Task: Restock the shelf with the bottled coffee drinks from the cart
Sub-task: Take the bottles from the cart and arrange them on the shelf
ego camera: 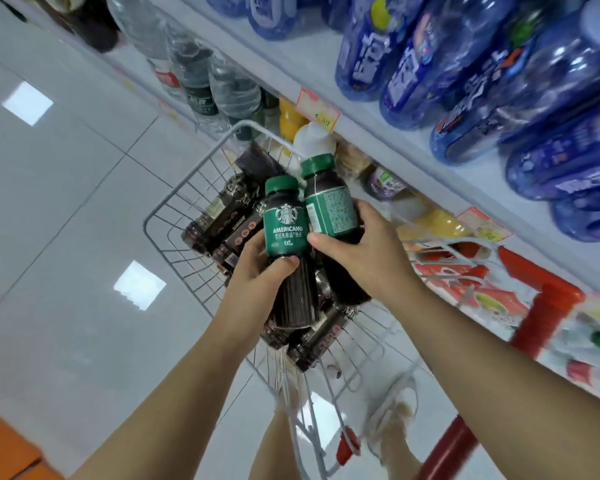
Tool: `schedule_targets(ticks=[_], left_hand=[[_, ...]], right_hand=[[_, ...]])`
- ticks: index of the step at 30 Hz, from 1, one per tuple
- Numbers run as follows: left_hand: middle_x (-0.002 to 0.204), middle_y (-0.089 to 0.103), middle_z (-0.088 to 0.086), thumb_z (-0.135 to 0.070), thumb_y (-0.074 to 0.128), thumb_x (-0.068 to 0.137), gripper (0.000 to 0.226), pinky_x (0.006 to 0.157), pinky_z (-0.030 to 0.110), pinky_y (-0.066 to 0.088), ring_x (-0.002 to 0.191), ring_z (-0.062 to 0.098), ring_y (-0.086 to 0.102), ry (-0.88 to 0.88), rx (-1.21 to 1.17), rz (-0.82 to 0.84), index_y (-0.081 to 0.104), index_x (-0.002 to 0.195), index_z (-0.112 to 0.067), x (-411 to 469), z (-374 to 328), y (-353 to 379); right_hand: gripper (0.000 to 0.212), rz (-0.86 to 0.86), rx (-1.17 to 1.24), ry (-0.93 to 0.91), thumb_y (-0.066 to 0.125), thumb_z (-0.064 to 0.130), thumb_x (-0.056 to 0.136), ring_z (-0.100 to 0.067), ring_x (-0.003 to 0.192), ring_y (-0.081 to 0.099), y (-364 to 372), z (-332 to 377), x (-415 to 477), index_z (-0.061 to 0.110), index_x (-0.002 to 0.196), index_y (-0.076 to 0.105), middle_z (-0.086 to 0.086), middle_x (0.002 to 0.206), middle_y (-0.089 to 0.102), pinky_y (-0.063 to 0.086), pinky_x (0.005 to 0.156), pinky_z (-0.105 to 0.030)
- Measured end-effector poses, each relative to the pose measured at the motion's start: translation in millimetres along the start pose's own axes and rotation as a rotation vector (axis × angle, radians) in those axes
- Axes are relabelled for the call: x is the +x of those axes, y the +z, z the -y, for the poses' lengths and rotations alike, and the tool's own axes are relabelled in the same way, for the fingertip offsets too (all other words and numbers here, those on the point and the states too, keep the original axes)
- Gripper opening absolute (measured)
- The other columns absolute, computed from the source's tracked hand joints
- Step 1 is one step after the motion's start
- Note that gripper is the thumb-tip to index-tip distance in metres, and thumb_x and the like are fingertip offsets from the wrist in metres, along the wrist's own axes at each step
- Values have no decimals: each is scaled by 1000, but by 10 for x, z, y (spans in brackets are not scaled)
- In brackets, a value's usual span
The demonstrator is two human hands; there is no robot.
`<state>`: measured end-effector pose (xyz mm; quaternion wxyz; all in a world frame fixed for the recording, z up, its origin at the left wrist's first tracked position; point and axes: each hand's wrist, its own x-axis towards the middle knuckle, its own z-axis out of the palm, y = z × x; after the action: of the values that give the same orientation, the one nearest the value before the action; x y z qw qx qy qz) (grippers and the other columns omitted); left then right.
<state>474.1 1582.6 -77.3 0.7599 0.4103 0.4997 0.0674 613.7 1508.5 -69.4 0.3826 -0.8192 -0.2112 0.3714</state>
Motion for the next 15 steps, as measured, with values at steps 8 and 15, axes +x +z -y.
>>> schedule_targets(ticks=[8, 15], left_hand=[[119, 65, 3, -27, 76, 69, 61, 92, 42, 49, 112, 24, 61, 259, 32, 259, 53, 126, -25, -974, -849, 708], [107, 70, -12, -15, 77, 73, 58, 79, 18, 51, 101, 6, 65, 555, 164, 410, 52, 124, -28, -1867, -1705, 1345]], right_hand=[[38, 90, 329, 11, 69, 30, 79, -7, 100, 64, -1196, 919, -914, 30, 115, 57, 8, 108, 68, 49, 93, -36], [47, 2, 464, -203, 72, 6, 73, -10, 99, 66, -2281, 1635, -1827, 26, 113, 59, 3, 104, 72, 52, 89, -26]])
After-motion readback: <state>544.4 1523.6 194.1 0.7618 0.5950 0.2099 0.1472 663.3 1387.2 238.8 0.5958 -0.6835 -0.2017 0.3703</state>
